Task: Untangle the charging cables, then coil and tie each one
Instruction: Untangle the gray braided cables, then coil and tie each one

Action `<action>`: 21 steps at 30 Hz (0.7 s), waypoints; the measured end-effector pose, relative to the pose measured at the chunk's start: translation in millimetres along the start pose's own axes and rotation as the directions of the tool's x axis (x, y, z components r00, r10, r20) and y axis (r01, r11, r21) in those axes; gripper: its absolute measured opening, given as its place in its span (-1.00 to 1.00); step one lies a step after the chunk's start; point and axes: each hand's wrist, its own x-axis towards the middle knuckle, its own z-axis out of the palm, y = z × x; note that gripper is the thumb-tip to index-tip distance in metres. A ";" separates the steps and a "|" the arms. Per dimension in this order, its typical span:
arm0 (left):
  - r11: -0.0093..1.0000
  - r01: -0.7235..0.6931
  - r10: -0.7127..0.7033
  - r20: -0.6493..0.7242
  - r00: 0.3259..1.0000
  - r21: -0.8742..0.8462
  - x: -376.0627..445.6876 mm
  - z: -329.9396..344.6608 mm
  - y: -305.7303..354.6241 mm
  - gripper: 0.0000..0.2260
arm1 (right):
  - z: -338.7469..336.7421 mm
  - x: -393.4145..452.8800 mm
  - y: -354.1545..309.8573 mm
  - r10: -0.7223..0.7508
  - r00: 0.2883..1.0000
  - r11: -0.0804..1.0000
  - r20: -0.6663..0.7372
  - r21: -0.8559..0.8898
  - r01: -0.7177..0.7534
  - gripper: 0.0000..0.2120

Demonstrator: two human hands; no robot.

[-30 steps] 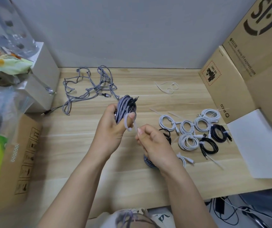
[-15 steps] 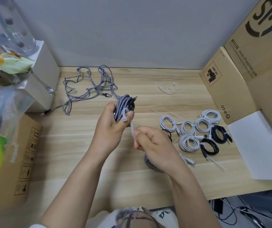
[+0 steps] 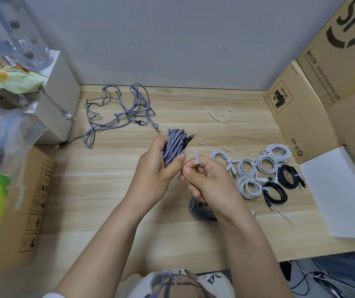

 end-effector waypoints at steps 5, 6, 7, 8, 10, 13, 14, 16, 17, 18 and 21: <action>0.990 0.077 -0.077 0.001 0.997 -0.120 0.1 2.8 1.9 -0.82 | 1.9 2.0 0.2 -0.047 0.993 0.994 -0.107 -0.099 0.036 -0.80; 0.982 0.092 -0.093 0.004 0.996 -0.163 -0.1 3.5 3.1 -0.84 | 2.7 2.6 -0.1 -0.029 0.990 0.997 -0.137 -0.072 0.019 -0.78; 0.974 0.105 -0.105 0.006 0.994 -0.202 -0.3 4.2 4.2 -0.86 | 3.4 3.0 -0.3 -0.012 0.987 0.999 -0.163 -0.037 0.006 -0.76; 0.965 0.110 -0.110 0.015 0.994 -0.238 -0.5 4.9 6.7 -0.88 | 3.7 3.1 -0.6 -0.005 0.982 1.000 -0.189 -0.006 0.003 -0.73; 0.950 0.105 -0.100 0.032 0.994 -0.294 -0.3 5.0 12.3 -0.92 | 3.7 3.1 -0.1 -0.007 0.970 0.999 -0.242 0.040 0.017 -0.63; 0.936 0.095 -0.090 0.031 0.996 -0.339 1.5 2.5 18.8 -0.92 | 1.1 4.3 1.6 0.014 0.943 0.996 -0.334 0.088 0.016 -0.54; 0.931 0.095 -0.091 0.028 0.995 -0.354 1.9 0.9 20.6 -0.93 | 0.1 5.5 2.9 0.016 0.928 0.997 -0.372 0.072 0.011 -0.52; 0.928 0.091 -0.088 0.026 0.996 -0.362 1.7 -0.7 23.4 -0.93 | -1.1 8.4 6.5 -0.011 0.895 1.000 -0.446 -0.014 0.005 -0.53; 0.935 0.087 -0.084 0.024 0.996 -0.344 1.2 -0.2 24.1 -0.92 | -0.8 9.5 7.8 -0.029 0.886 0.998 -0.463 -0.059 0.002 -0.55; 0.945 0.079 -0.076 0.022 0.997 -0.317 0.5 0.7 24.4 -0.91 | 0.4 9.7 8.5 -0.046 0.883 0.995 -0.468 -0.096 0.001 -0.58; 0.977 0.029 -0.027 0.014 1.000 -0.212 -2.7 4.5 21.5 -0.85 | 5.0 7.8 7.4 -0.097 0.882 0.981 -0.461 -0.192 0.007 -0.67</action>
